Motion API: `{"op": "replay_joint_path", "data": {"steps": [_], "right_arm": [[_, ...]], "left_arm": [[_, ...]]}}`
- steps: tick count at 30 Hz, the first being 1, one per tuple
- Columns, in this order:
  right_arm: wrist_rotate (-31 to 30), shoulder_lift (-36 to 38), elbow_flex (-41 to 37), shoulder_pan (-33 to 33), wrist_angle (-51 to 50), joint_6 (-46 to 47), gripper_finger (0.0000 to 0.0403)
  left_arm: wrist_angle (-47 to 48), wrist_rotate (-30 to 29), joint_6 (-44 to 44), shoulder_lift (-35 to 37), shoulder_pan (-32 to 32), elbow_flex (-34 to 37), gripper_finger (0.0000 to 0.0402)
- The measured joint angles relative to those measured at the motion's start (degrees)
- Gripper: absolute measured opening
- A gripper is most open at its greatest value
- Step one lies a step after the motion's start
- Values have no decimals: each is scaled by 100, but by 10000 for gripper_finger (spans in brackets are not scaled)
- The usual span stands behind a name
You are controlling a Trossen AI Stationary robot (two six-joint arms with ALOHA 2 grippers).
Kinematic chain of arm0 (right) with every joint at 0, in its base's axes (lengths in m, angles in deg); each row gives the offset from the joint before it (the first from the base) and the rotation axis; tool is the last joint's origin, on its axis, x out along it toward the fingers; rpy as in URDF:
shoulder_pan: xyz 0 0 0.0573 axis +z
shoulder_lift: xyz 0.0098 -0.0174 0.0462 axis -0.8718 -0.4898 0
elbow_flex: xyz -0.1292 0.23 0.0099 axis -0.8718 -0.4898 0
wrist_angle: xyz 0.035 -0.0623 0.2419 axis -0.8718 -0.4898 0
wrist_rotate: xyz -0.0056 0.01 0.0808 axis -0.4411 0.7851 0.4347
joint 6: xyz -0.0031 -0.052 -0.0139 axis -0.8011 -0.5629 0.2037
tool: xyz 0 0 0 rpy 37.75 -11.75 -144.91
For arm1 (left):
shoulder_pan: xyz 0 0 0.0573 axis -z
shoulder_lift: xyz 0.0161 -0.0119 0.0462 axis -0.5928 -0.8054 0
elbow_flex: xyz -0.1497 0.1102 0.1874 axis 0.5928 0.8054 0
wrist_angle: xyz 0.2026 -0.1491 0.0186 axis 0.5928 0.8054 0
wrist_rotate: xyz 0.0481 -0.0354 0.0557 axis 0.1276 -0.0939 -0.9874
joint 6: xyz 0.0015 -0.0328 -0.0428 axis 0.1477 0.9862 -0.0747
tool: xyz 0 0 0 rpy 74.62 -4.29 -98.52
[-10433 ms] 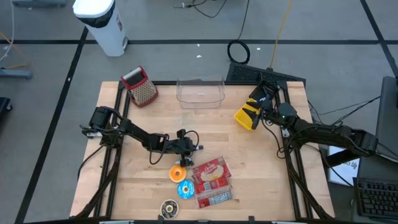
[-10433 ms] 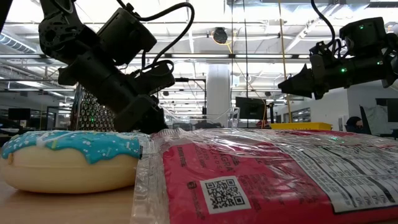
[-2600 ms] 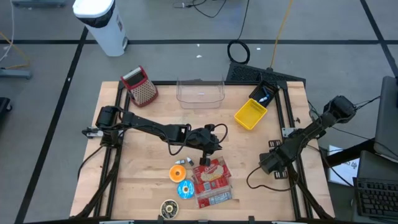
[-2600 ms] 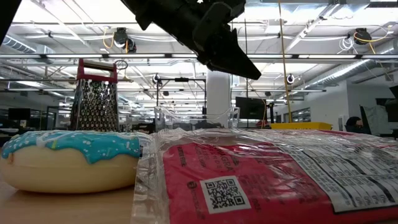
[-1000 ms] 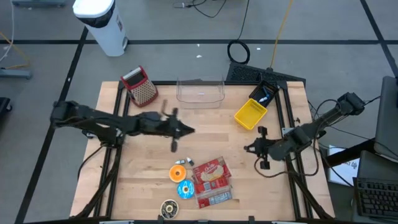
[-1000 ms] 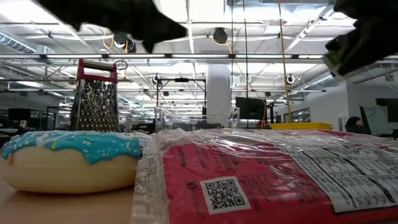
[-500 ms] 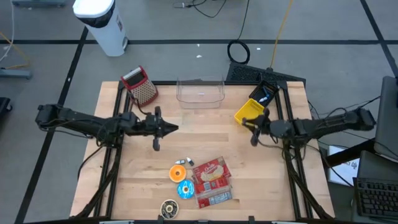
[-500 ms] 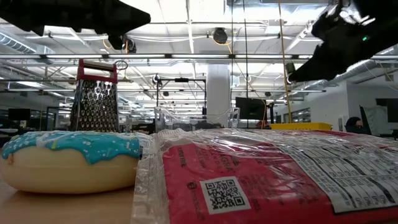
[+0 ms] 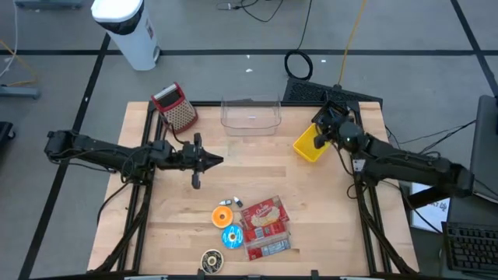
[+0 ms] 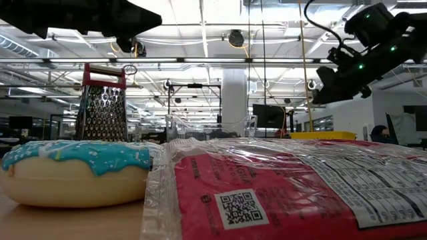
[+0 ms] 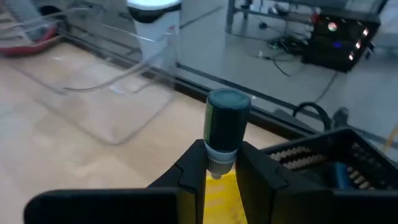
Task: Pick & Place Food Item
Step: Put the right green food coloring bottle into the black bin
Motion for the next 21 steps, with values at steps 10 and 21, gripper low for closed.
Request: {"op": "replay_joint_path", "data": {"steps": [10,21], "right_arm": [[684,-497,-208,-1559,106,-187,59],[1249,-691,-924,-2090,1066,-132,59]], "left_arm": [[-7,-149,-9,0,0,0,26],[-7,-149,1,0,0,0,26]]}}
